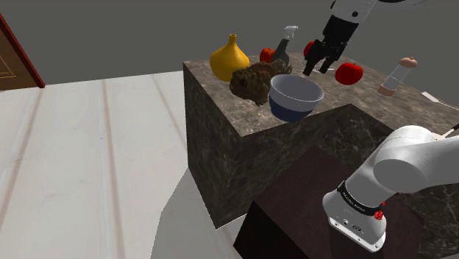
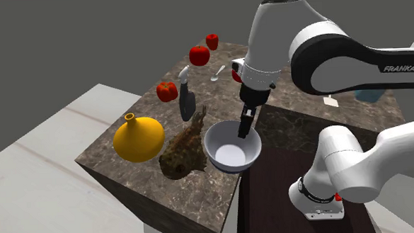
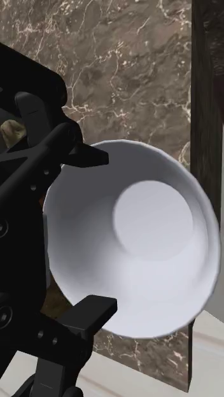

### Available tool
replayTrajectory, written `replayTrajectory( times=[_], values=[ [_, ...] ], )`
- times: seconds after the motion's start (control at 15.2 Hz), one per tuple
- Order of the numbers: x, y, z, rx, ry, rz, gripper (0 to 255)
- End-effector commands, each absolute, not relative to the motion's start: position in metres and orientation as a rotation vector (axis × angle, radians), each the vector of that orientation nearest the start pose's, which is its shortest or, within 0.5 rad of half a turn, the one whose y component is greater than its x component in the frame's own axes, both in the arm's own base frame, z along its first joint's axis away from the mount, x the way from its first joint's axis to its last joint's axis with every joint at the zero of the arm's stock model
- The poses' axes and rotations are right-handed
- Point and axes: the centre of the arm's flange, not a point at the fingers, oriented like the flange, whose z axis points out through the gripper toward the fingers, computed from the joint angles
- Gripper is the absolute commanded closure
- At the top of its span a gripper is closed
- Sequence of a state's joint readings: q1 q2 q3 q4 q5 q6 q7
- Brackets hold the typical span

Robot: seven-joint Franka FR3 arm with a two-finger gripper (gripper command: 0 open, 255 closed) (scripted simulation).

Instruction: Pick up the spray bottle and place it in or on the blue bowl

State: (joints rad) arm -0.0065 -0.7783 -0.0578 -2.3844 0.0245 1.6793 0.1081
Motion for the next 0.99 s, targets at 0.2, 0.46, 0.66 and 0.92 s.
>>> replayTrajectory(
  times=[0.2,0.46,0.66,0.92],
  values=[
    [0.319,-0.068,0.578,-3.034,-0.008,-0.177,0],
    [0.331,-0.127,0.569,-2.963,-0.336,-0.264,0],
    [0.348,-0.168,0.561,-2.886,-0.574,-0.326,0],
    [0.382,-0.217,0.552,-2.754,-0.877,-0.403,0]
  ],
)
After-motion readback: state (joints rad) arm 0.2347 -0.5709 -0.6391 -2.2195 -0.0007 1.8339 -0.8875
